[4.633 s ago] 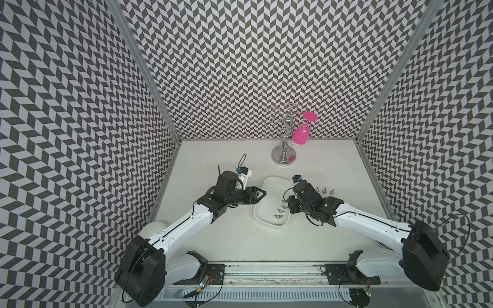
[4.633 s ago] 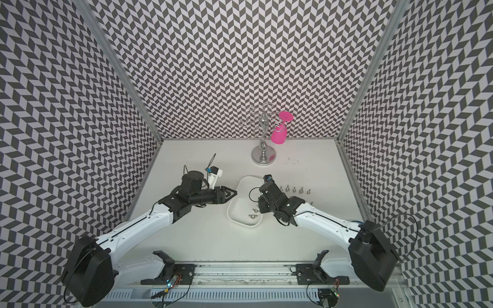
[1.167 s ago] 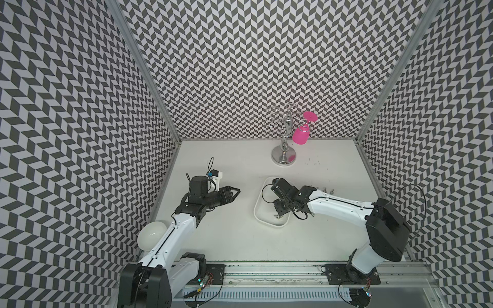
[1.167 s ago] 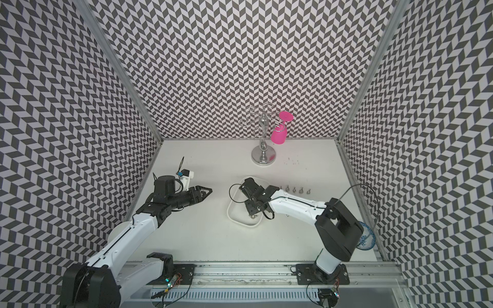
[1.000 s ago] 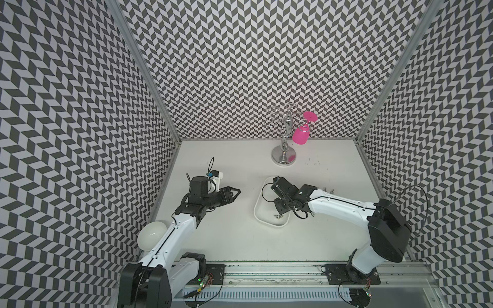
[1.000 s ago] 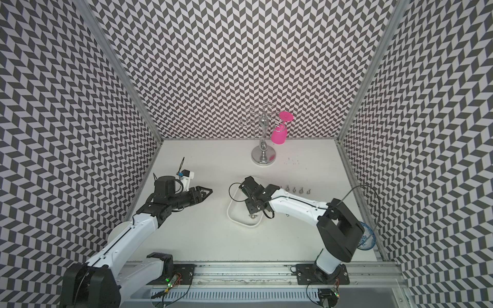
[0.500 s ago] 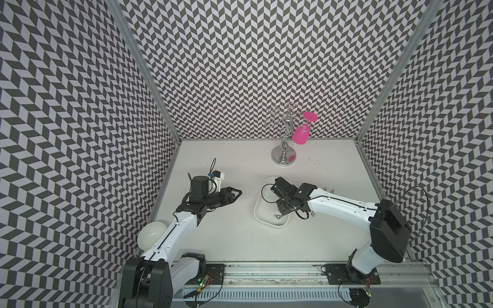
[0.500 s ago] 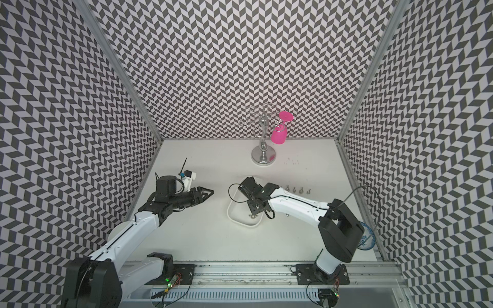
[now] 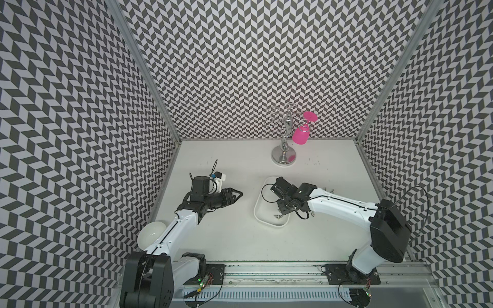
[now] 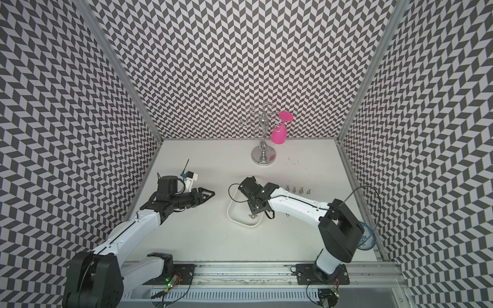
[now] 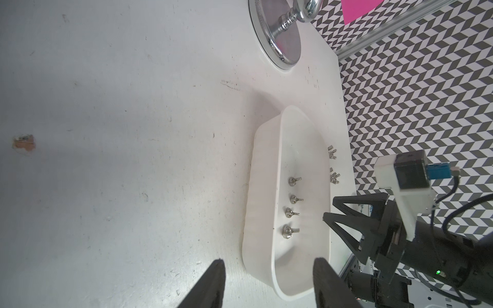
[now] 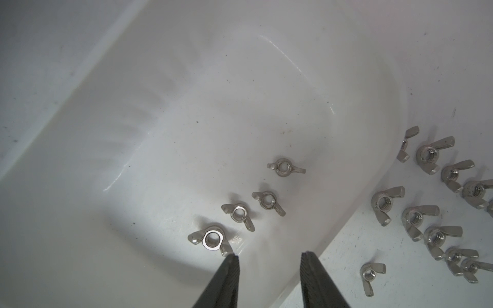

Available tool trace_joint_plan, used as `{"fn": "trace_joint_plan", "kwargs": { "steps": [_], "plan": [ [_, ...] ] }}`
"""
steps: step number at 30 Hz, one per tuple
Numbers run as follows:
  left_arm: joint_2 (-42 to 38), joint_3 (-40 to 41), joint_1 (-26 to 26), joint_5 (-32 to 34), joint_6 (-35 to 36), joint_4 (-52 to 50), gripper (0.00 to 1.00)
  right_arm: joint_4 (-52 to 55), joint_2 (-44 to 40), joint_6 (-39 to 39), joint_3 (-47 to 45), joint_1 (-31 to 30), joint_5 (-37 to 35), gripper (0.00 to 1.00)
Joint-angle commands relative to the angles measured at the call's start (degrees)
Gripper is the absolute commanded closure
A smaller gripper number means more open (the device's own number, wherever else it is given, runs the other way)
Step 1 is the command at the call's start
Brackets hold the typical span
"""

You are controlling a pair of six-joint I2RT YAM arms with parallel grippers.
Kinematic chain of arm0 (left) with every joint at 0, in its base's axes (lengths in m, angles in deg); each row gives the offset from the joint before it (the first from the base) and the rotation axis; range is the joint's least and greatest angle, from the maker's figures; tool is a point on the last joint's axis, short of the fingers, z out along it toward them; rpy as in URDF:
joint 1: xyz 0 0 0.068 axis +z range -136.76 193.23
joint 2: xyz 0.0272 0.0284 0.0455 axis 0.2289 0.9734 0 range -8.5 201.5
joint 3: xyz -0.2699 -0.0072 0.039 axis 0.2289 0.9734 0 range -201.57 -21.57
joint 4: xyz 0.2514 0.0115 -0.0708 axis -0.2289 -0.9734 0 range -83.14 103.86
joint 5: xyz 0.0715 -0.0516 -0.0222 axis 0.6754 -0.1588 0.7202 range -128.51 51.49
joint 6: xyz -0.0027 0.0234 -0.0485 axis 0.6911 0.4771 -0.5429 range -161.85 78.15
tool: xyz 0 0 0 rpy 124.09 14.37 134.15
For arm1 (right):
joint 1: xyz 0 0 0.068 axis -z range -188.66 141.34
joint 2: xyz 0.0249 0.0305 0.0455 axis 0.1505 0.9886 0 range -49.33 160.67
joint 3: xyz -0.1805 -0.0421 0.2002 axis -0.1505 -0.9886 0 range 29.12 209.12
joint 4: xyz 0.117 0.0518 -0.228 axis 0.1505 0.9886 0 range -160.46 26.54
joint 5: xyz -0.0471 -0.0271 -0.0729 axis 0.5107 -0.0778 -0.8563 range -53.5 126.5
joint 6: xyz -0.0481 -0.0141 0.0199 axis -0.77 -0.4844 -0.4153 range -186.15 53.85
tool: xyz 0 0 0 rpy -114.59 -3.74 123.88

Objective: Take out the wing nut from the storage box
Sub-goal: Pick up the wing nut from the storage box.

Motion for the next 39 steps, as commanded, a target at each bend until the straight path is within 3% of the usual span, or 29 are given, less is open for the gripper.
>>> {"fn": "trace_joint_plan", "kwargs": {
  "steps": [1, 18, 25, 39],
  "plan": [
    [-0.1, -0.2, 0.5, -1.1, 1.1, 0.3, 0.44, -0.1, -1.3, -0.8, -0.1, -0.4, -1.4, 0.57],
    [0.9, -0.5, 0.5, -0.3, 1.3, 0.2, 0.44, -0.3, -2.4, -6.4, -0.2, 0.6, 0.3, 0.54],
    [1.4, -0.6, 0.5, 0.1, 1.5, -0.1, 0.43, -3.1, 0.3, -11.2, 0.1, 0.8, 7.0, 0.54],
    [1.8, 0.2, 0.1, -2.7, 0.6, 1.9, 0.44, -6.9, 5.1, -14.9, 1.5, 0.3, 11.4, 0.57]
  ]
}}
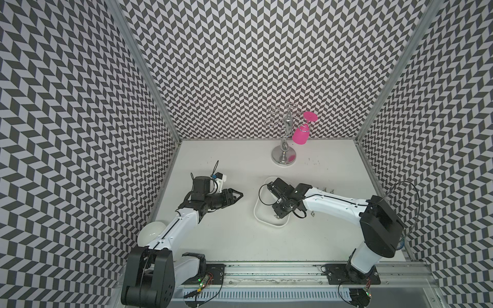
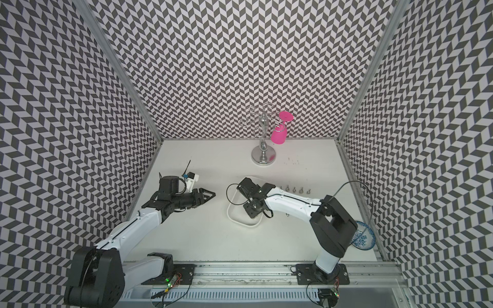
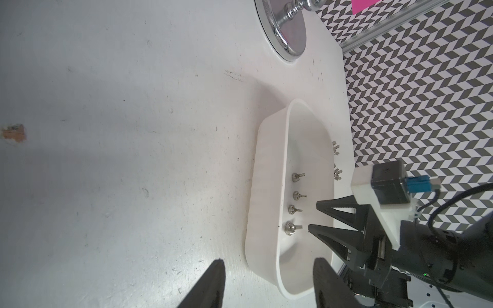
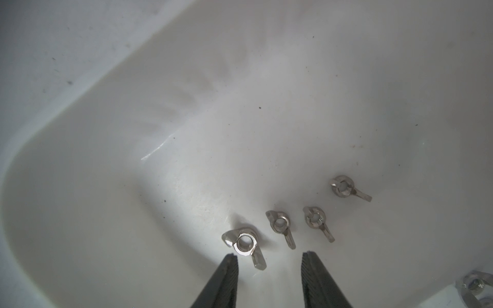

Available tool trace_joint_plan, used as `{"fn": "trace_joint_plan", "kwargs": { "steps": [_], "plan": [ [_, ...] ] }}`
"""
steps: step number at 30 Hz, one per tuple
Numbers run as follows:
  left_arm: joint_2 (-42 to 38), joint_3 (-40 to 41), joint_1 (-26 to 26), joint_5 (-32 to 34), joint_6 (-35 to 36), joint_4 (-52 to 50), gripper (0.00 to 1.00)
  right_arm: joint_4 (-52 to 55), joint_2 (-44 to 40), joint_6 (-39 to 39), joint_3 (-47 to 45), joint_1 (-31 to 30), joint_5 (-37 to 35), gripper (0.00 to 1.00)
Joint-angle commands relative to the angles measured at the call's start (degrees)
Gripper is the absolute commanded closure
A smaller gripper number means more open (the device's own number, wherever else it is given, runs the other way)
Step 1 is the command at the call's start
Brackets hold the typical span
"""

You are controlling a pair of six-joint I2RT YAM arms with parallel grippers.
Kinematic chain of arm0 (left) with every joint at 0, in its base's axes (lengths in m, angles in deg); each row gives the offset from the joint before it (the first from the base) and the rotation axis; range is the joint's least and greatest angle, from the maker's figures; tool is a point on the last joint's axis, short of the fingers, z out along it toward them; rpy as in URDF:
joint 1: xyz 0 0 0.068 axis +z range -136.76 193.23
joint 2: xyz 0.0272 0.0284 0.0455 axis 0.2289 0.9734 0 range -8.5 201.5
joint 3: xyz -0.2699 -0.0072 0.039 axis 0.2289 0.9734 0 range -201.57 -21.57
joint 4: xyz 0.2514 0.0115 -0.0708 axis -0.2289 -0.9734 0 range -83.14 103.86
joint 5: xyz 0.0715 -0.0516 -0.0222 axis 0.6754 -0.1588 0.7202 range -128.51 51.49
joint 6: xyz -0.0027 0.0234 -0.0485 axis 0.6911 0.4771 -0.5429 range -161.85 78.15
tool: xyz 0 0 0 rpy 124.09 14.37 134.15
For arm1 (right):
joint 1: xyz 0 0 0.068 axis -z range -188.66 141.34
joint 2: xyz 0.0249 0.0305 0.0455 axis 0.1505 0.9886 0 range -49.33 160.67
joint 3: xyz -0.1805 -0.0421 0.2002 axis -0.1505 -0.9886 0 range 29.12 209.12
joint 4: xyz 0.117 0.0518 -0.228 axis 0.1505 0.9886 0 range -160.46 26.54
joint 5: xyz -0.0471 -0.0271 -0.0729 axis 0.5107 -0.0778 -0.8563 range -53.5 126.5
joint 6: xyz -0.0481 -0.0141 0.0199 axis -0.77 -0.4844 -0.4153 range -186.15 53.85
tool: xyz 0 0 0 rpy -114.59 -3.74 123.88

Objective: Take out the wing nut from the storage box
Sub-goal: Pick up the wing nut from the storage box.

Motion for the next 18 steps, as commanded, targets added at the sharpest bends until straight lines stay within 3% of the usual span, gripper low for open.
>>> {"fn": "trace_joint_plan", "kwargs": {
  "steps": [1, 18],
  "plan": [
    [-0.3, 0.2, -0.3, -1.9, -0.2, 2.0, 0.44, -2.4, 1.1, -1.6, 1.5, -0.2, 1.9, 0.57],
    [-0.5, 0.1, -0.9, -1.2, 0.1, 1.8, 0.44, -5.6, 5.4, -1.0, 1.1, 0.4, 1.1, 0.59]
  ]
}}
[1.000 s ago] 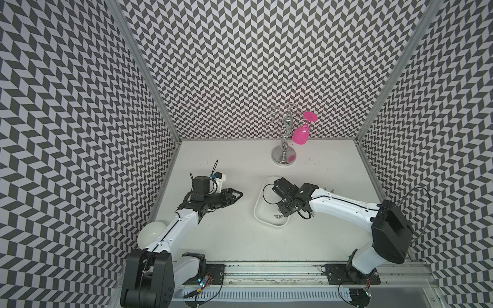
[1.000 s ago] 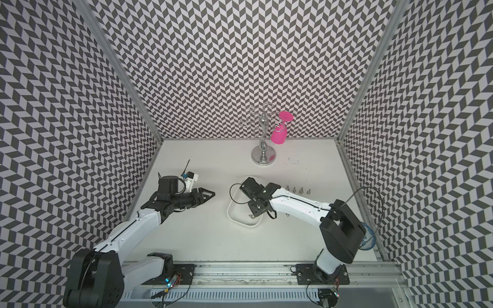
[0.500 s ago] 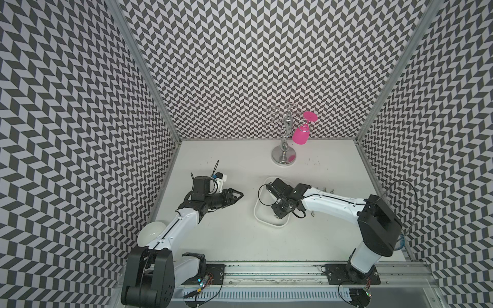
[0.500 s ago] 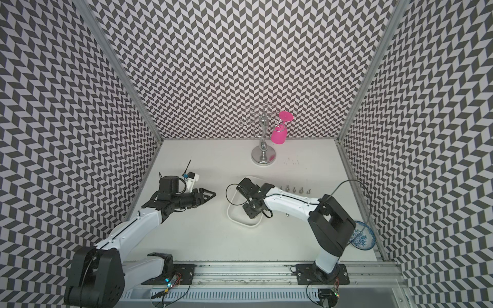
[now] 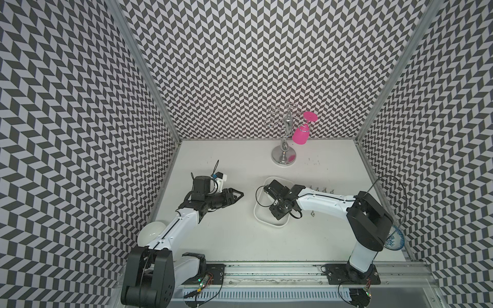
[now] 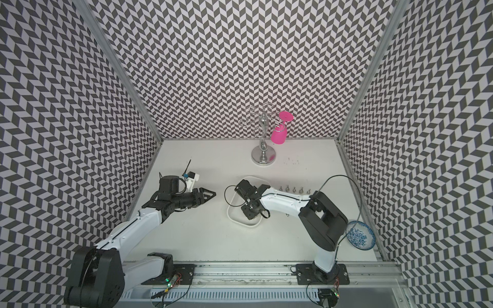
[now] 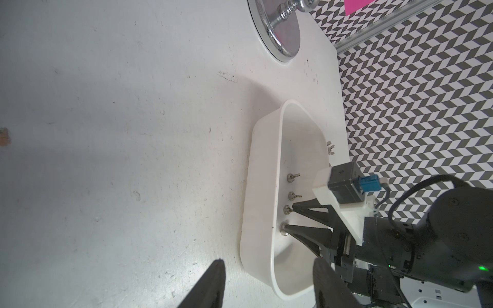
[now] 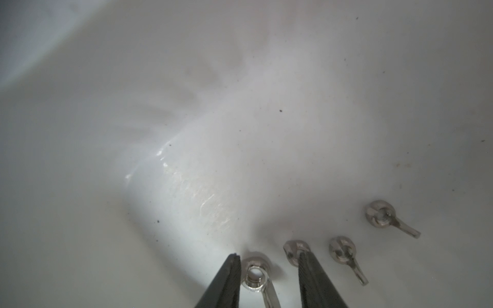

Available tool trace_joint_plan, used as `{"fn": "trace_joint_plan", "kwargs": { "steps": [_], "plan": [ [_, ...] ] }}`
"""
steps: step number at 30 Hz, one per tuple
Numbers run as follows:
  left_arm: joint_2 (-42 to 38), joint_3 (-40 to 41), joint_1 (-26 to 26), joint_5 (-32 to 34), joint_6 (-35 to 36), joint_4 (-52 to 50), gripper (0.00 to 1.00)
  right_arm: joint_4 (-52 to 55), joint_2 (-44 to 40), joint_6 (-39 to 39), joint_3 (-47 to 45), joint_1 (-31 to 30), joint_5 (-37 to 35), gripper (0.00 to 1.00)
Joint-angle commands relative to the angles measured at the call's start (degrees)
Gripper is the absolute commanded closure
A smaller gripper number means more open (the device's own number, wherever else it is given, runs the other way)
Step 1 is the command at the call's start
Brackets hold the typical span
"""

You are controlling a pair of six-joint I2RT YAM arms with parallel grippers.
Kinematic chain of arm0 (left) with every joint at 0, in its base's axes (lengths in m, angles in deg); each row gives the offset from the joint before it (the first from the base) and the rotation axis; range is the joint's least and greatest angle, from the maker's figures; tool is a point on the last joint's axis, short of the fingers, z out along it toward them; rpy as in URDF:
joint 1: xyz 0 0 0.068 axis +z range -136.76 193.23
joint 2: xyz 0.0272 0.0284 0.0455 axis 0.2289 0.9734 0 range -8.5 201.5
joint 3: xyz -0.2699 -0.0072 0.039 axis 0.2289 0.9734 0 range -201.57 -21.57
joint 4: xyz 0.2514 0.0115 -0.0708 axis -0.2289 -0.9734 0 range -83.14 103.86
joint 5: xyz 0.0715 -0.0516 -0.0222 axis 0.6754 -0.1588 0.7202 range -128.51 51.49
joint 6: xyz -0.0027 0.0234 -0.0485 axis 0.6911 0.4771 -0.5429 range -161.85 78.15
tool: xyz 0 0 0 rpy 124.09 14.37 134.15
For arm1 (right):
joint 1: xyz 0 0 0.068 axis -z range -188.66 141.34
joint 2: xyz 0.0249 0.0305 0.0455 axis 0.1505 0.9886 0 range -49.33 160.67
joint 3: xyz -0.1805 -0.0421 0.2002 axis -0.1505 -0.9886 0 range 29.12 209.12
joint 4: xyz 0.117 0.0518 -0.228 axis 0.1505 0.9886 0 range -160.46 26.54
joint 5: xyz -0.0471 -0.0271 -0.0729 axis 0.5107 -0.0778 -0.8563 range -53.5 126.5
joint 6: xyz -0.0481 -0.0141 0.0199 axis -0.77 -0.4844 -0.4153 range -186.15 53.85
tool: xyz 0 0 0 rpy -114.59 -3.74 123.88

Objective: Take out the wing nut from the storage box
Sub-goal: Pick up the wing nut from the storage box.

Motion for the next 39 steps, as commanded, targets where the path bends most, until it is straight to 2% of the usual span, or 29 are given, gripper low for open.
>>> {"fn": "trace_joint_plan", "kwargs": {
  "steps": [1, 16, 23, 30, 39],
  "plan": [
    [-0.4, 0.0, -0.3, -0.7, 0.7, 1.0, 0.44, -2.4, 0.5, 0.0, 1.0, 0.5, -0.9, 0.59],
    [-0.4, 0.0, -0.4, -0.4, 1.0, 0.4, 0.44, -4.8, 2.7, 0.3, 0.0, 2.5, 1.7, 0.61],
    [-0.3, -0.1, -0.3, 0.0, 1.1, 0.1, 0.44, -5.1, 3.6, 0.5, -0.2, 2.6, 2.4, 0.65],
    [-0.3, -0.1, -0.3, 0.2, 1.2, 0.0, 0.44, -4.3, 3.7, 0.9, -0.2, 2.6, 0.9, 0.71],
    [-0.3, -0.1, -0.4, 0.5, 1.2, -0.1, 0.44, -4.2, 3.6, 1.6, -0.5, 2.6, 0.2, 0.86]
  ]
}}
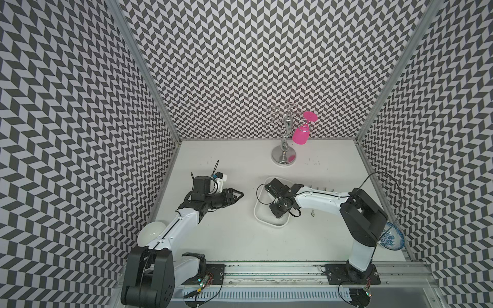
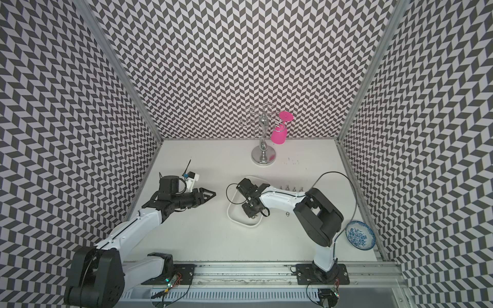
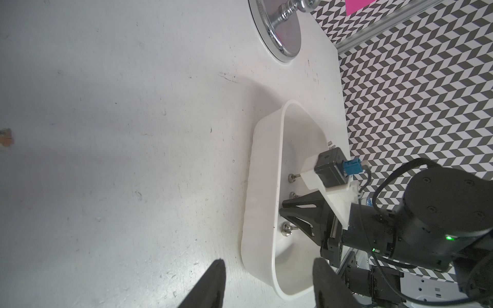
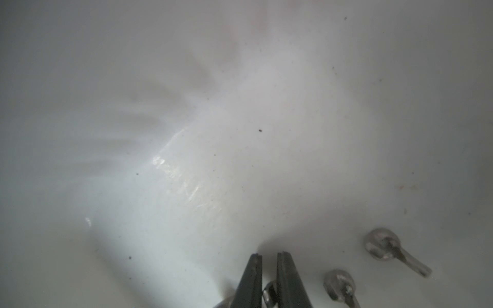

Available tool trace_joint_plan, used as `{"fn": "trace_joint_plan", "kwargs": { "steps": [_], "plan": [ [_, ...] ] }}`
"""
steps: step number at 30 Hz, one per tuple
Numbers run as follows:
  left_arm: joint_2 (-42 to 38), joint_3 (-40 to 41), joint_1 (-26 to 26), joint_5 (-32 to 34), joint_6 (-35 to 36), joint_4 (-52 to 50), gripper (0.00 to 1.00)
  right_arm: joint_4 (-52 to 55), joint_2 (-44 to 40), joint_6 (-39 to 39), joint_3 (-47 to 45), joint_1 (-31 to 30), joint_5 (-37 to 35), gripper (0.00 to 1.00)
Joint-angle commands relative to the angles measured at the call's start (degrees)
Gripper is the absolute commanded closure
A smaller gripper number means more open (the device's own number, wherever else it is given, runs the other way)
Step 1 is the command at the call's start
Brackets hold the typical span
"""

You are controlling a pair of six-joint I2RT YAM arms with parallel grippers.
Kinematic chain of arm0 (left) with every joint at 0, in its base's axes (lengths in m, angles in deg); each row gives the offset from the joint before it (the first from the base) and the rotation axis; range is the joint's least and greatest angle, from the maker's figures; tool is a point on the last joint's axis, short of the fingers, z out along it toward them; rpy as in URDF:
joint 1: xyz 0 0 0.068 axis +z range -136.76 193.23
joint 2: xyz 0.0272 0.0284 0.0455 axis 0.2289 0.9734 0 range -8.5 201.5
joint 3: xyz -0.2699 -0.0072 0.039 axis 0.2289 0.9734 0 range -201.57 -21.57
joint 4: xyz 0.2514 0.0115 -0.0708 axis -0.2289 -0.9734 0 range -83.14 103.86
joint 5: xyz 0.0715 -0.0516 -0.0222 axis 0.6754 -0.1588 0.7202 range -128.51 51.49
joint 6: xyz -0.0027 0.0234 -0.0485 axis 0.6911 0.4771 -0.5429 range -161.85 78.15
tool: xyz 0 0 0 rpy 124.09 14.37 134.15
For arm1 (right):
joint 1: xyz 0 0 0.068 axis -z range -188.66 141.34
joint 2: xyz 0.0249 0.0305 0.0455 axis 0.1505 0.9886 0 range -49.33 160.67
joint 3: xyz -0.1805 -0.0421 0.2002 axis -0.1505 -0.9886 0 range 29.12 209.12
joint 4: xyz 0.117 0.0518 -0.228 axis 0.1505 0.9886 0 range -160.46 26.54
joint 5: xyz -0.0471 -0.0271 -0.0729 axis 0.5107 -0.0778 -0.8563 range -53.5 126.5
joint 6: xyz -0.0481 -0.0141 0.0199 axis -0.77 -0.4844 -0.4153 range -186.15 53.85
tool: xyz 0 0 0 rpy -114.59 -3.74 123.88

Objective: Take out the wing nut from the storage box
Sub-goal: Pick up the wing nut from the storage box.

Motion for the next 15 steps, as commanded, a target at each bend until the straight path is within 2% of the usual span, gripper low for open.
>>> {"fn": "trace_joint_plan", "kwargs": {
  "steps": [1, 8, 15],
  "plan": [
    [-0.3, -0.1, -0.4, 0.2, 1.1, -0.1, 0.44, -1.1, 0.7, 0.8, -0.4, 0.1, -0.8, 0.88],
    [-0.6, -0.5, -0.4, 0.4, 1.3, -0.6, 0.44, -1.7, -0.1, 2.0, 0.5, -0.1, 0.3, 1.00],
    [-1.5, -3.2, -0.4, 1.8, 2.9, -3.8, 0.44, -2.5, -3.0, 4.2, 2.8, -0.3, -0.2, 1.00]
  ]
}}
